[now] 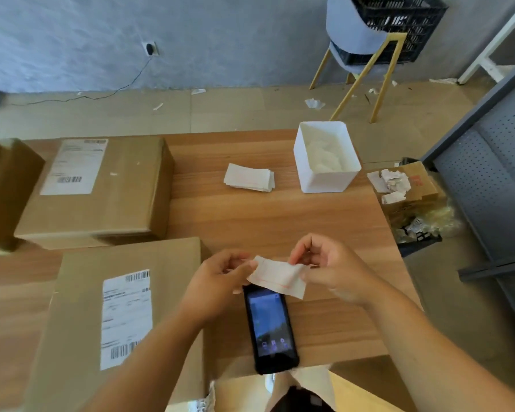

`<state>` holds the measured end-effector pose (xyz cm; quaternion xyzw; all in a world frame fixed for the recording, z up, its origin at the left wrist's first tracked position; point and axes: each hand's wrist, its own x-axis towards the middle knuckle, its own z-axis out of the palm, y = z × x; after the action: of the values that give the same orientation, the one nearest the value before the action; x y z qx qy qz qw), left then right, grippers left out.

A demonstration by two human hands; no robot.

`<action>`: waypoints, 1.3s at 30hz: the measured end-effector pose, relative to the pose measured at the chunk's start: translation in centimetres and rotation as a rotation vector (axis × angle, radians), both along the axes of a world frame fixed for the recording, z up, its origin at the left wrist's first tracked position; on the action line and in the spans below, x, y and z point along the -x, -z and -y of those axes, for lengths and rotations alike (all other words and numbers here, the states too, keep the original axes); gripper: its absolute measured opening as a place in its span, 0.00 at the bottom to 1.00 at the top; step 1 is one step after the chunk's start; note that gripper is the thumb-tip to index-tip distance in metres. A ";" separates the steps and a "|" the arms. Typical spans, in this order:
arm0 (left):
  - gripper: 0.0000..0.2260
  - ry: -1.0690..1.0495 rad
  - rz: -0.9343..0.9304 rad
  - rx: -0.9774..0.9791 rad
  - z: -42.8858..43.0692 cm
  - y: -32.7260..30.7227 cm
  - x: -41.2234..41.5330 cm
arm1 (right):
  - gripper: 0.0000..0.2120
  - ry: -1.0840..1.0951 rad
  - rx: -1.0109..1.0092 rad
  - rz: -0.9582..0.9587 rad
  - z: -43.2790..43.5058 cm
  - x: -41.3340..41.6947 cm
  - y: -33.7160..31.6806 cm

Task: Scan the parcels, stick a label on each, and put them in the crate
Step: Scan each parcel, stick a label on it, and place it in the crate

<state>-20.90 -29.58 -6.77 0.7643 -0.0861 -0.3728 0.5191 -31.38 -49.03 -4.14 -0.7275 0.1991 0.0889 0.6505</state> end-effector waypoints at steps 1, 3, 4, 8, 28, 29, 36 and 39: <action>0.07 0.006 -0.003 0.003 -1.3 -0.1 0.2 | 0.16 -0.015 0.003 0.001 -1.5 -0.1 -0.2; 0.08 -0.013 0.022 0.028 -4.1 -0.4 0.4 | 0.15 -0.027 -0.002 0.002 -4.2 -0.3 -0.2; 0.09 -0.034 0.043 0.040 -5.5 -0.5 0.4 | 0.15 -0.020 -0.005 -0.002 -5.4 -0.4 -0.2; 0.07 -0.105 0.125 0.072 -11.1 -1.1 0.3 | 0.18 0.069 0.055 -0.027 -10.3 -1.2 0.3; 0.04 -0.442 0.080 0.014 -28.0 0.9 0.3 | 0.13 0.140 -0.035 -0.067 -26.7 -3.9 2.8; 0.04 -0.430 0.094 -0.016 -28.5 1.0 0.3 | 0.14 0.145 -0.022 -0.071 -27.1 -3.9 2.9; 0.08 -0.399 0.239 -0.214 -30.4 2.3 0.5 | 0.14 0.066 0.262 -0.053 -30.1 -3.3 4.9; 0.10 -0.400 0.300 -0.263 -31.1 2.9 0.7 | 0.13 0.022 0.319 -0.027 -30.8 -3.1 5.7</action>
<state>-21.56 1.48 -9.62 0.8735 0.0396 -0.1538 0.4601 -28.29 -18.19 -9.84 -0.8180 0.2276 0.0587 0.5250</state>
